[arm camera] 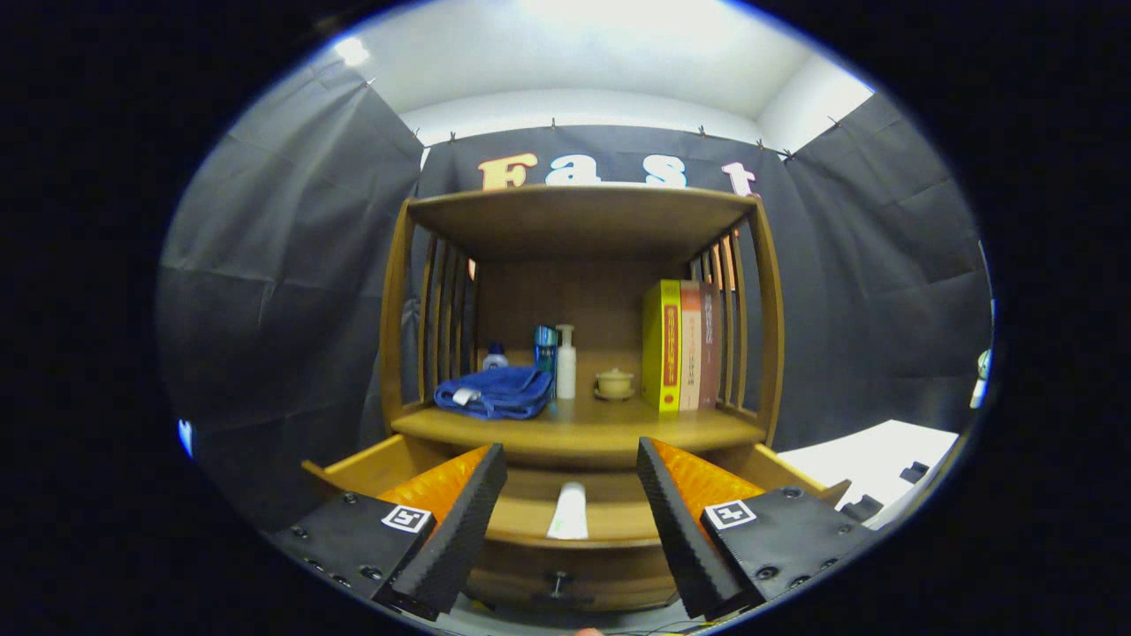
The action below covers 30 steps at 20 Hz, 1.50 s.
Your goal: Pull open the drawer, take out the items inside it, and place them on the countertop above the cabinet.
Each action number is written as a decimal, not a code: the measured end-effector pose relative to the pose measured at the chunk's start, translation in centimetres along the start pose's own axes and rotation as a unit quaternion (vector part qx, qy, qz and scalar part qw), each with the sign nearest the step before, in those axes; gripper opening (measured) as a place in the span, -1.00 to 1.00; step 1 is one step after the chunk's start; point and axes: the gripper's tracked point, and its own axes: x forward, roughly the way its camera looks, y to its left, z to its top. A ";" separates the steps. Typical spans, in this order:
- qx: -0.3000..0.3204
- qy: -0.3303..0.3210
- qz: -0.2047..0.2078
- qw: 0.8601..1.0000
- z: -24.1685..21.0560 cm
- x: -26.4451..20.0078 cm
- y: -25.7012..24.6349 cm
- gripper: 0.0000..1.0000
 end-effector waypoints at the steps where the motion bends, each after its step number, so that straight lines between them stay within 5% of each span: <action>1: 0.002 -0.002 0.005 1.000 1.9 1.2 -0.2 0.91; 4: 0.027 0.021 0.026 0.999 5.9 4.6 -0.2 0.92; 8: 0.018 0.163 0.031 0.986 1.9 9.3 0.1 0.94; 16: 0.004 0.449 0.020 0.894 -15.1 12.4 0.9 0.95; 28: -0.003 0.590 0.002 0.807 -23.3 12.7 1.3 0.85; 30: 0.007 0.604 -0.003 0.797 -23.9 12.6 1.5 0.63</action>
